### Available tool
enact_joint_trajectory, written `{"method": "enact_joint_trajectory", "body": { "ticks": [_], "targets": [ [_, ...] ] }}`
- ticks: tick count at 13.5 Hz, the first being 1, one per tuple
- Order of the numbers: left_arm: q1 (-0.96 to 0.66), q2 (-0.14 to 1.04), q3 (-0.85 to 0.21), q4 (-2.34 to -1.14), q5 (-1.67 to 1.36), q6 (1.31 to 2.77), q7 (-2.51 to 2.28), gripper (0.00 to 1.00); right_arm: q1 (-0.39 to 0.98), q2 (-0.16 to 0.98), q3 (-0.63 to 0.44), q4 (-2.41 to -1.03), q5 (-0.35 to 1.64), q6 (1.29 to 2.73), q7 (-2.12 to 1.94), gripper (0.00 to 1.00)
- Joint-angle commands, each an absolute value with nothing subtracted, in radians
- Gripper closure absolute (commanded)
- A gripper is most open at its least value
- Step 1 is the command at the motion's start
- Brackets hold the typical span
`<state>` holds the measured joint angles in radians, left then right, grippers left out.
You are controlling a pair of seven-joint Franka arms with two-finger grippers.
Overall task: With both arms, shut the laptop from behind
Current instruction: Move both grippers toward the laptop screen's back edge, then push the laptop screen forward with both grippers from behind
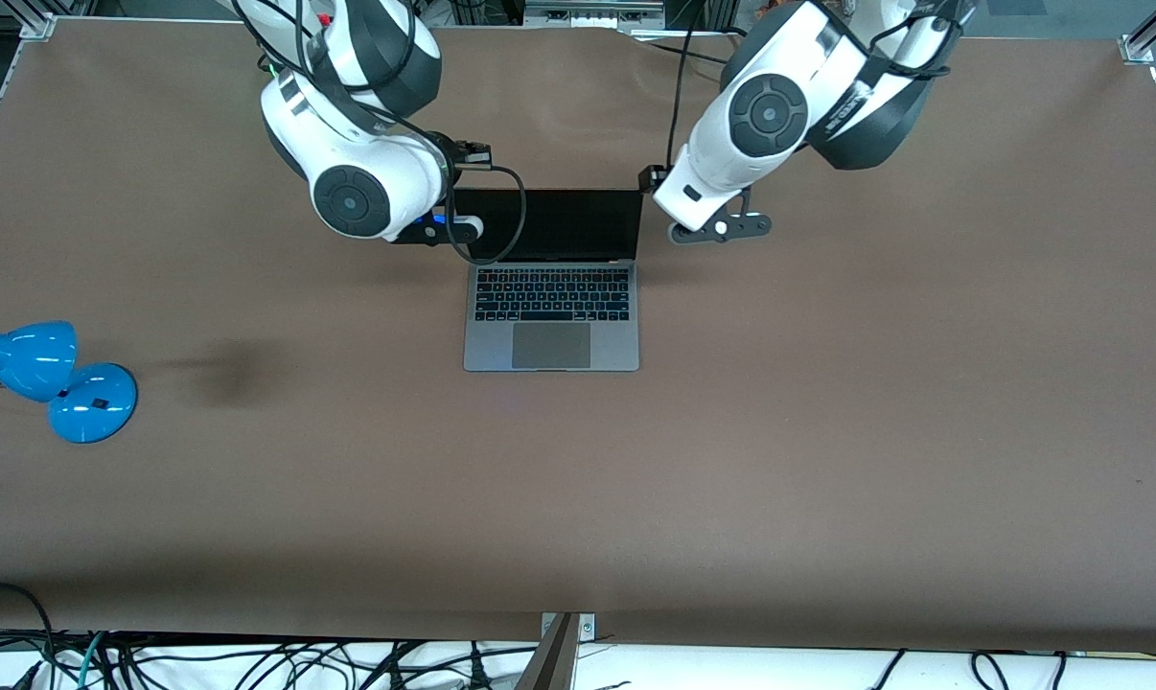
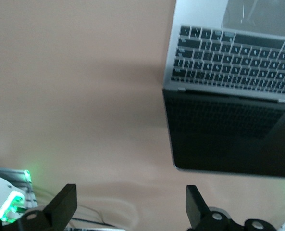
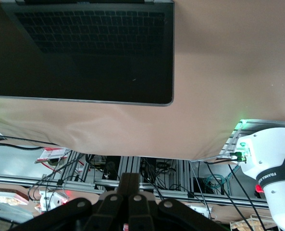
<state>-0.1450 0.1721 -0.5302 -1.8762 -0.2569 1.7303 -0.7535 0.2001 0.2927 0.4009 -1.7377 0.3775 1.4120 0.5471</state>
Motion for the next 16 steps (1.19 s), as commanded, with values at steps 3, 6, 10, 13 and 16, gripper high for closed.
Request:
{"method": "enact_joint_trajectory", "body": {
  "ticks": [3, 6, 10, 13, 16],
  "targets": [
    [-0.143, 0.161, -0.564, -1.917, -0.385, 1.746, -0.807, 0.0, 0.195, 0.319, 0.4, -1.781, 0.397, 1.42, 0.476, 1.0],
    [-0.158, 0.163, -0.617, -1.927, -0.442, 1.793, -0.911, 0.02, 0.193, 0.339, 0.397, -1.789, 0.397, 1.419, 0.437, 1.0],
    [-0.231, 0.17, -0.623, -1.979, -0.474, 1.888, -1.0, 0.01, 0.195, 0.368, 0.396, -1.805, 0.393, 1.439, 0.407, 1.0],
    [-0.256, 0.222, -0.623, -1.988, -0.472, 1.969, -1.032, 0.26, 0.195, 0.382, 0.396, -1.805, 0.391, 1.486, 0.407, 1.0],
    [-0.268, 0.259, -0.623, -1.98, -0.469, 1.983, -1.099, 1.0, 0.193, 0.382, 0.394, -1.802, 0.384, 1.54, 0.405, 1.0]
  ]
}}
